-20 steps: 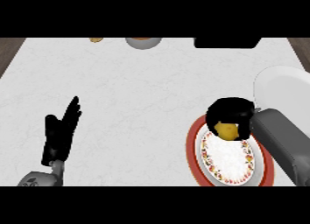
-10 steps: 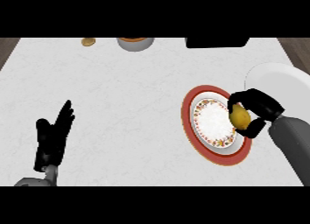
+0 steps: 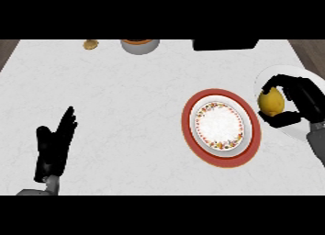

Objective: Pick the lemon from the plate and place it in the plate

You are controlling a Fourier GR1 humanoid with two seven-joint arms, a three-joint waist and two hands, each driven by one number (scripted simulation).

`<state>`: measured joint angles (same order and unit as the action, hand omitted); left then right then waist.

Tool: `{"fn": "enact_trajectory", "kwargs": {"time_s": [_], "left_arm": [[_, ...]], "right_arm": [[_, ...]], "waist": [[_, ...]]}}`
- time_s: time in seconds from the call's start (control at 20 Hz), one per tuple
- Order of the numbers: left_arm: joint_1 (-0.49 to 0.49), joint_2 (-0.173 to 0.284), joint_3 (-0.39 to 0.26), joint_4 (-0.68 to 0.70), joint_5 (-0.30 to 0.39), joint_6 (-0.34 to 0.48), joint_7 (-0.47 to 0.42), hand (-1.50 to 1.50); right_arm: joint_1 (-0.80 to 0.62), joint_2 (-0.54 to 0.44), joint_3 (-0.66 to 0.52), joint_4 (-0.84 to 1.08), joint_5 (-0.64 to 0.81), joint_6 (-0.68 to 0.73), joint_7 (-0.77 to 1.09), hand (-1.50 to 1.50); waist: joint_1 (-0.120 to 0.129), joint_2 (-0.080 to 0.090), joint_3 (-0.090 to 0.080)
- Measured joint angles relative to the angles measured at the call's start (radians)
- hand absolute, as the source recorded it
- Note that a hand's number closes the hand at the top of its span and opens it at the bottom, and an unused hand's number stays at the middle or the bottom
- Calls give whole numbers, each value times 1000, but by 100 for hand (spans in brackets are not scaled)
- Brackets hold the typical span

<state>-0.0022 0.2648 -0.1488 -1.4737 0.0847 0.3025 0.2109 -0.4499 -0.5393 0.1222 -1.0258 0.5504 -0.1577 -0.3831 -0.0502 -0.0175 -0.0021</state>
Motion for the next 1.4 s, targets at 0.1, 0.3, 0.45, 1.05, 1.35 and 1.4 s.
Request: {"fn": "enact_trajectory", "kwargs": {"time_s": [0.1,0.3,0.45,1.05,1.35,1.4], "left_arm": [[2,2,1,-12,-1,-2,3,0],[10,-11,-4,-4,-6,-16,-16,0],[-9,-26,-2,7,-17,-20,-14,0],[-40,-48,27,31,-49,-68,-18,0],[-60,-65,17,23,-65,-69,2,0],[-70,-69,16,28,-68,-68,6,0]], "right_arm": [[22,-18,-43,-87,-23,-16,63,150],[104,-66,-129,-213,-60,-18,153,150],[128,-96,-186,-257,-78,10,211,150],[-48,-131,-291,155,-9,24,108,150],[-148,-153,-282,447,53,44,13,150],[-172,-161,-277,484,62,67,5,150]], "waist": [[2,0,0],[20,8,1],[32,12,1],[63,21,3],[80,27,4],[81,28,4]]}}
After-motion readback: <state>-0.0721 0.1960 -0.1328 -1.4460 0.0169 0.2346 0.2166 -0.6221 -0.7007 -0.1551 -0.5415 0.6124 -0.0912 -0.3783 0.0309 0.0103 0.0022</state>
